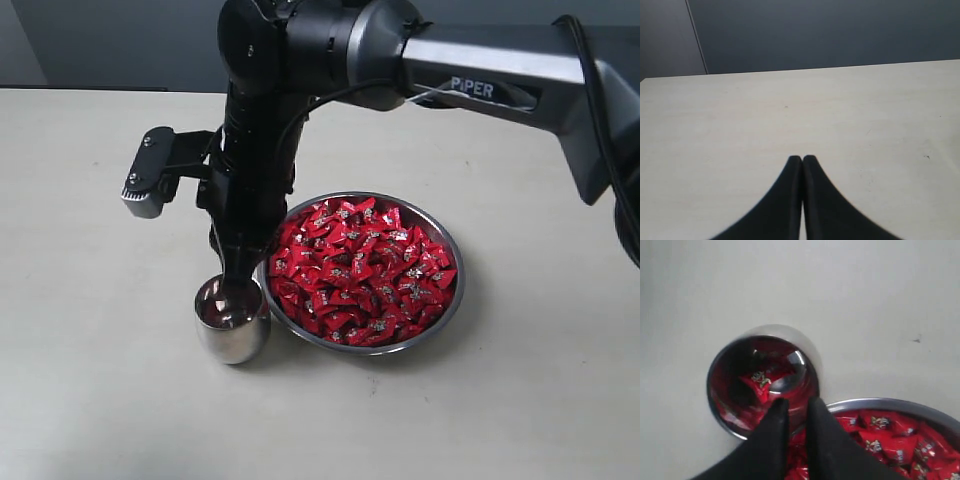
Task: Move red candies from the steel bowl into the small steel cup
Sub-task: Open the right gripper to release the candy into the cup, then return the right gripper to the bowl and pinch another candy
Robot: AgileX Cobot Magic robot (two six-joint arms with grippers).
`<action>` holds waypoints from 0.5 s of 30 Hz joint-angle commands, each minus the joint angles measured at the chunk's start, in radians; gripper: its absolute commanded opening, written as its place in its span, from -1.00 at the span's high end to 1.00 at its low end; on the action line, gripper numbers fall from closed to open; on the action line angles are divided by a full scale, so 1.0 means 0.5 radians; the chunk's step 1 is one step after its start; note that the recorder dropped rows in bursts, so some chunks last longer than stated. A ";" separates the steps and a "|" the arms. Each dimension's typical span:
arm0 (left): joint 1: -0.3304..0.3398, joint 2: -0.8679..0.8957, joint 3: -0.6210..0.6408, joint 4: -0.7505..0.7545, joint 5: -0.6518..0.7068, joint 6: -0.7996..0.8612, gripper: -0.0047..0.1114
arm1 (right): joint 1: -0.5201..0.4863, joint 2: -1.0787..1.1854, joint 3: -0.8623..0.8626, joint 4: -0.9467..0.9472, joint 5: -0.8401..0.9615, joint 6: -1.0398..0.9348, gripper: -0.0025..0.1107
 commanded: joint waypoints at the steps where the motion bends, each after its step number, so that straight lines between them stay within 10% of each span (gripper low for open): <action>1: -0.013 -0.009 0.008 0.003 -0.004 -0.005 0.91 | -0.016 -0.085 -0.011 -0.011 -0.118 0.122 0.96; 15: -0.013 -0.009 0.008 0.003 -0.004 -0.005 0.91 | -0.278 -0.588 0.674 0.247 -1.314 0.441 0.97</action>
